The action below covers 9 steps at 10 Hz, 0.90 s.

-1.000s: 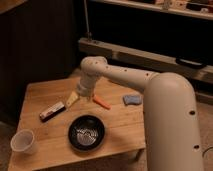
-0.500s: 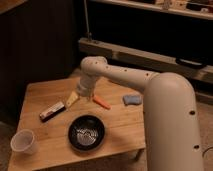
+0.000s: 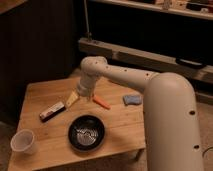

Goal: Pick up the ceramic bowl

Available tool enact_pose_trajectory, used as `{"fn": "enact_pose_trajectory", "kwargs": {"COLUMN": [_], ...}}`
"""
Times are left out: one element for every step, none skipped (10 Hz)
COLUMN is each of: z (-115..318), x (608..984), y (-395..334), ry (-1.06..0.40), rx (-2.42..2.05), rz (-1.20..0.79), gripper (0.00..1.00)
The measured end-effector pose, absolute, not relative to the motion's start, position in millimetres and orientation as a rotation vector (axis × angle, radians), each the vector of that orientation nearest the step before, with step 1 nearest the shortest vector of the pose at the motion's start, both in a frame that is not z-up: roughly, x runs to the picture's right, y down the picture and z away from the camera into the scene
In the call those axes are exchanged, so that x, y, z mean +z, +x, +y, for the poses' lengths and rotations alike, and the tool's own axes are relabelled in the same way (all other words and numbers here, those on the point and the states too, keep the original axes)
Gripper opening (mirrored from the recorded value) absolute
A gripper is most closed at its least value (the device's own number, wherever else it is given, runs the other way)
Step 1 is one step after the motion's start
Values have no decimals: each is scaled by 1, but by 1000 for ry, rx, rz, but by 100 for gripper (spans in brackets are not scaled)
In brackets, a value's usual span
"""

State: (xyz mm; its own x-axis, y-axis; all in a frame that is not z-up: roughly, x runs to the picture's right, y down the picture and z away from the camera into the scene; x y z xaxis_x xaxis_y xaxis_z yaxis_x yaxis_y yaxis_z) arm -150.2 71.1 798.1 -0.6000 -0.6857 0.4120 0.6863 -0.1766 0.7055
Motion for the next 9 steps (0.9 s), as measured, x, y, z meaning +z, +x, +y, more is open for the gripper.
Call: {"fn": "enact_pose_trajectory", "kwargs": {"z": [71,71,71,71,71,71,71,71,71], "x": [798,798,798,798,798,798,798,798,798], "y": [-150,-150,-150,-150,-150,-150,-150,-150,-149], "ry": [-1,-1,-1,-1,-1,-1,-1,-2,-4], "rx": [-1899,-1899,-1899,-1899,-1899,-1899,-1899,-1900,-1898], "rz": [-1139,-1139,-1139,-1139,-1139,-1139,-1139,-1137,-1128], "gripper": [80,80,80,80,80,80,80,80,80]}}
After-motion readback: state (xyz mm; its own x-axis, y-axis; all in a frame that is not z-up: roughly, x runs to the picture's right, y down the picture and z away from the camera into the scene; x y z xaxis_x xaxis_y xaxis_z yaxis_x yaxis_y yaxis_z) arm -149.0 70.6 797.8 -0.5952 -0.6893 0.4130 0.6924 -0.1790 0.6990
